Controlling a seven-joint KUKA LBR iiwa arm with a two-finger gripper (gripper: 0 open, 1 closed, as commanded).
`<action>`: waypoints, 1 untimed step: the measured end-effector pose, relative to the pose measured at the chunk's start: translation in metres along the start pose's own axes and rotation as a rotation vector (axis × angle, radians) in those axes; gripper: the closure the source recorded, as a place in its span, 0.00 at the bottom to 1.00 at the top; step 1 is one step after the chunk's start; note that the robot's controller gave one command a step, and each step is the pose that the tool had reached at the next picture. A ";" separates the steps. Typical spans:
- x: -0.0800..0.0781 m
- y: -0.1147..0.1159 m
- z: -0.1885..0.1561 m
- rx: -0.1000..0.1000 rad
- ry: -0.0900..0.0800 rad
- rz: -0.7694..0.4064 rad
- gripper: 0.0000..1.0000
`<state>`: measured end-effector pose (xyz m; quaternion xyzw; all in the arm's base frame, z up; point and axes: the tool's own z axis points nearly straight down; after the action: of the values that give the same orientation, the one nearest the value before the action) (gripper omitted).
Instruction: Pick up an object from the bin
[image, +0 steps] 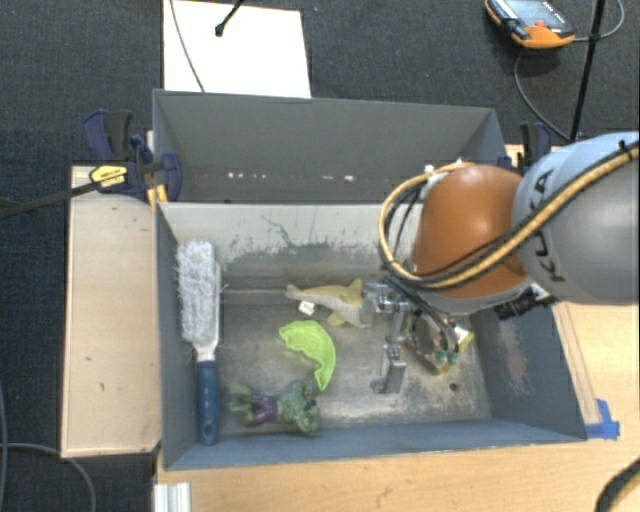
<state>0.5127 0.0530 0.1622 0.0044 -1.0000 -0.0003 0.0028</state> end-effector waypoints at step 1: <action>-0.002 0.000 -0.005 -0.001 -0.008 0.002 0.00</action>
Offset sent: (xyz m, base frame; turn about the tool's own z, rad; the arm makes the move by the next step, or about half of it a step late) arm 0.0592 0.0306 -0.0922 0.3650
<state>0.5143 0.0528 0.1667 0.0034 -1.0000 -0.0006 -0.0013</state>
